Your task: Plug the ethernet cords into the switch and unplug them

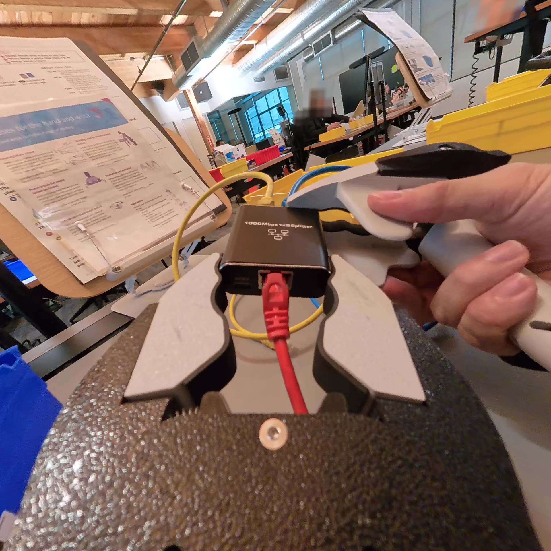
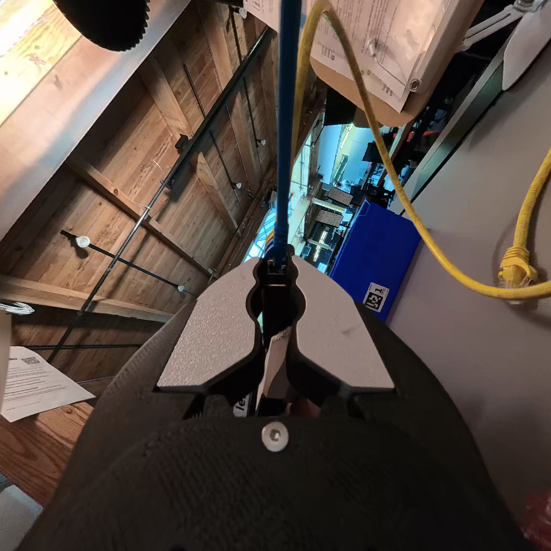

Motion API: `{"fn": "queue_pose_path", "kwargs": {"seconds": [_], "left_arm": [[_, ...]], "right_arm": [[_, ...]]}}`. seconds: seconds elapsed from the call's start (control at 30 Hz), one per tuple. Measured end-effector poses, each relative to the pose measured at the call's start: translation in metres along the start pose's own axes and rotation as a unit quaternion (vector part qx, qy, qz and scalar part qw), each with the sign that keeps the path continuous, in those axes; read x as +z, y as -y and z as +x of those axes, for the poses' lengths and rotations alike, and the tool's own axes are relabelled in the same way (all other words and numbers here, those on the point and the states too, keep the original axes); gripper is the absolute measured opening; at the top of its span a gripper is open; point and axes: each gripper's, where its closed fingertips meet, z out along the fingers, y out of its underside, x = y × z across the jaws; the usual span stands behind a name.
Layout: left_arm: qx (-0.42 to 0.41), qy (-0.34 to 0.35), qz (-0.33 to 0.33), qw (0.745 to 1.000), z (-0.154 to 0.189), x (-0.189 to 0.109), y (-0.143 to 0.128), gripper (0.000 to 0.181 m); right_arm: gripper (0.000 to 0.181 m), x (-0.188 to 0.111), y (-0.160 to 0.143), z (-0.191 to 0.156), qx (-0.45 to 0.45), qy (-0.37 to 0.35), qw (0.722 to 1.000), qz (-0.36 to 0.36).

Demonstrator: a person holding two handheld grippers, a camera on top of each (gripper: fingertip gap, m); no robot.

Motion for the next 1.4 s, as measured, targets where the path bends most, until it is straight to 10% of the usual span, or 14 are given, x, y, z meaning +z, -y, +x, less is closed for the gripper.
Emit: {"fn": "queue_pose_path", "kwargs": {"seconds": [0.93, 1.4], "left_arm": [[0.011, 0.001, -0.002, 1.000, -0.002, -0.001, -0.001, 0.062], [-0.024, 0.006, 0.019, 1.000, -0.005, -0.002, 0.004, 0.063]], "right_arm": [[0.013, 0.001, 0.002, 0.002, 0.036, 0.027, 0.999, -0.002], [0.013, 0.006, -0.004, -0.003, -0.147, 0.033, 0.985, -0.080]]}}
